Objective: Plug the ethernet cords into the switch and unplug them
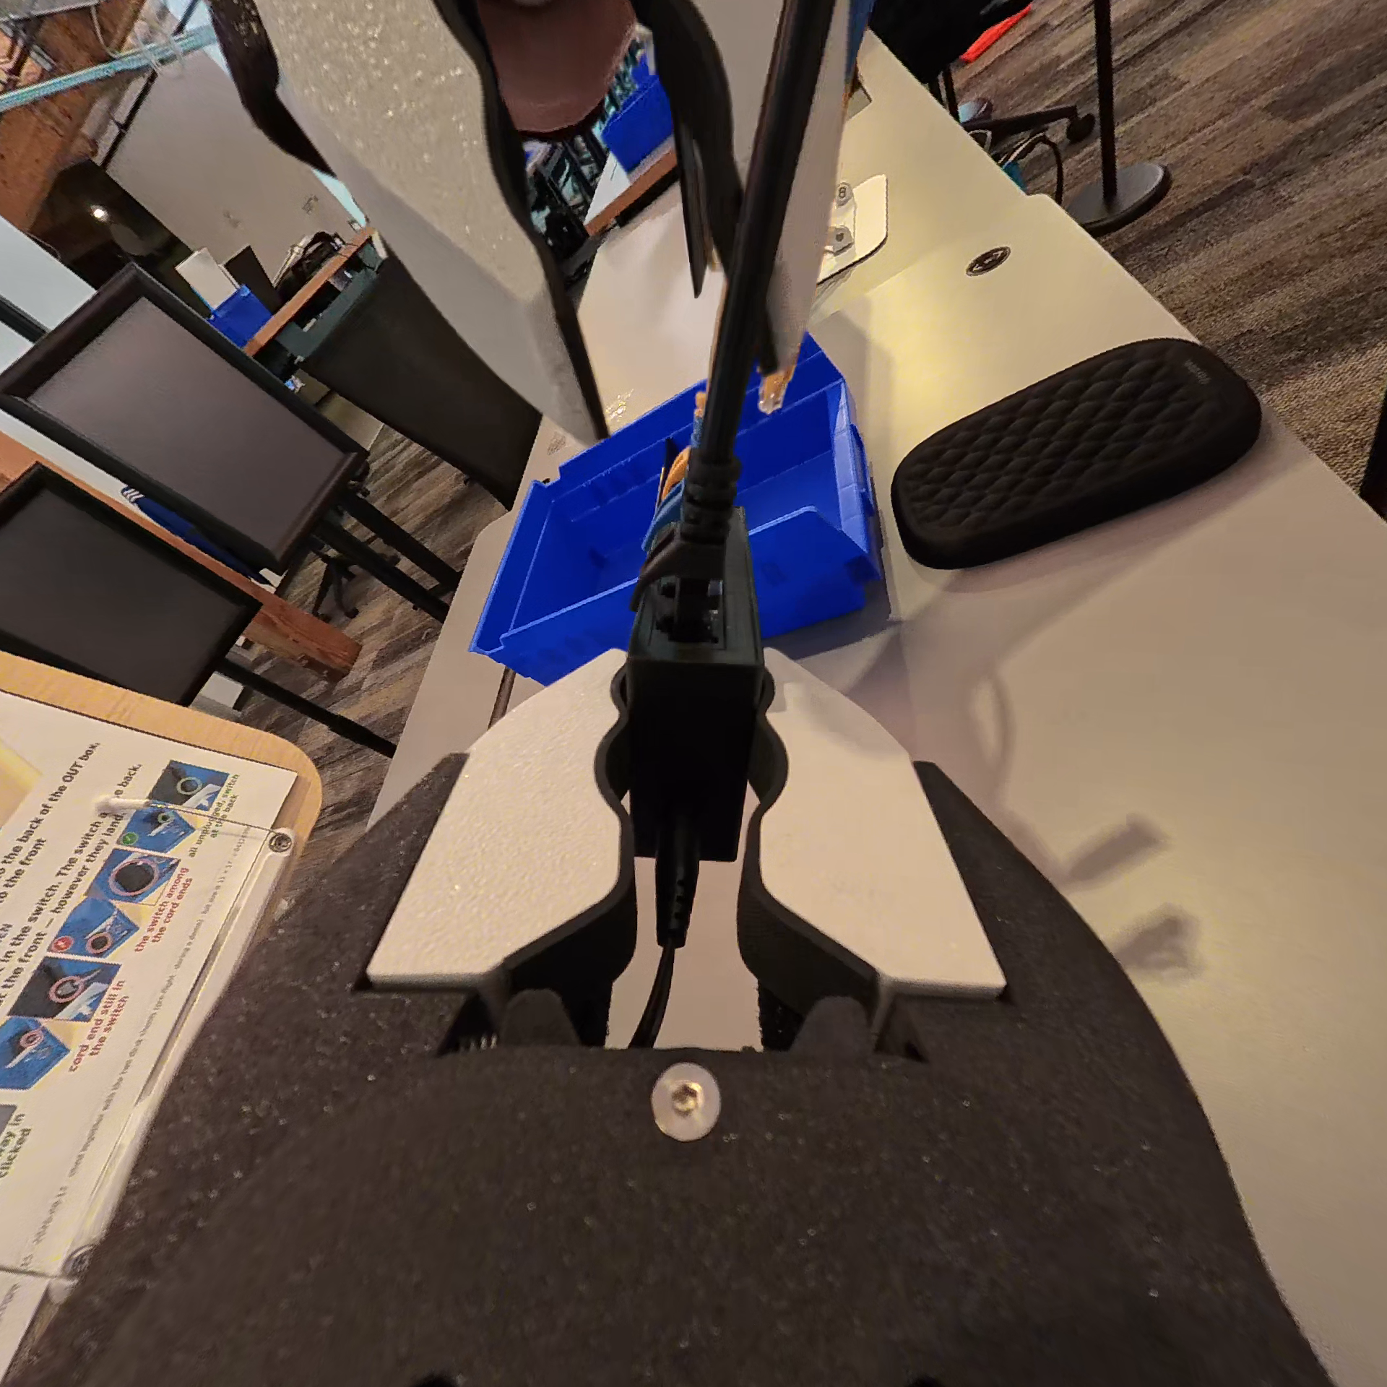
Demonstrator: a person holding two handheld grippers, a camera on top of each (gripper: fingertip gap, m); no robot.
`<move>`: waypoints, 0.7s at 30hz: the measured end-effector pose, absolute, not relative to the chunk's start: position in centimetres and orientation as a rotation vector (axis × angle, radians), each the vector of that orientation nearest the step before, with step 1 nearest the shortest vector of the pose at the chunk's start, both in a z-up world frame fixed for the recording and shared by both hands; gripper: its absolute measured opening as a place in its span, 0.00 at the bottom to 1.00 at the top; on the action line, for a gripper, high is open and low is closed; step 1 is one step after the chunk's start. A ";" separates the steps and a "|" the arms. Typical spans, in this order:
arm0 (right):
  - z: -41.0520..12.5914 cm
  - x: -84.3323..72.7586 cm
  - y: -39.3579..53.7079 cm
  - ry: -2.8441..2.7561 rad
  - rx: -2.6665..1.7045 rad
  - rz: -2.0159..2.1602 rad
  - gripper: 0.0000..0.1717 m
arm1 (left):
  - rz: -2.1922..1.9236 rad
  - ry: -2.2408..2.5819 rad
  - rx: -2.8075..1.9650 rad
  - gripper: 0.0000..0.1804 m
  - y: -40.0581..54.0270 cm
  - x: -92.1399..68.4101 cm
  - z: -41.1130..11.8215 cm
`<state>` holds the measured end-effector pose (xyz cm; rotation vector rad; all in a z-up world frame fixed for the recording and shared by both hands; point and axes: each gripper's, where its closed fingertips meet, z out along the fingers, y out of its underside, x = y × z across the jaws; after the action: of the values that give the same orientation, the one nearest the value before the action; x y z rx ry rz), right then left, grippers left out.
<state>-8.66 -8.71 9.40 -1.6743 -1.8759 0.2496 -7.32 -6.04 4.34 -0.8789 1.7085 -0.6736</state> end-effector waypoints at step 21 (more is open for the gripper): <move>14.2 -1.9 -5.4 -1.503 -1.670 0.069 0.17 | -0.971 1.605 -0.811 0.15 -7.2 -9.3 8.2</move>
<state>-1.90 -5.37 14.16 -1.6699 -1.5033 0.0695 -9.29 -7.25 8.20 -0.8109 1.6054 -0.9713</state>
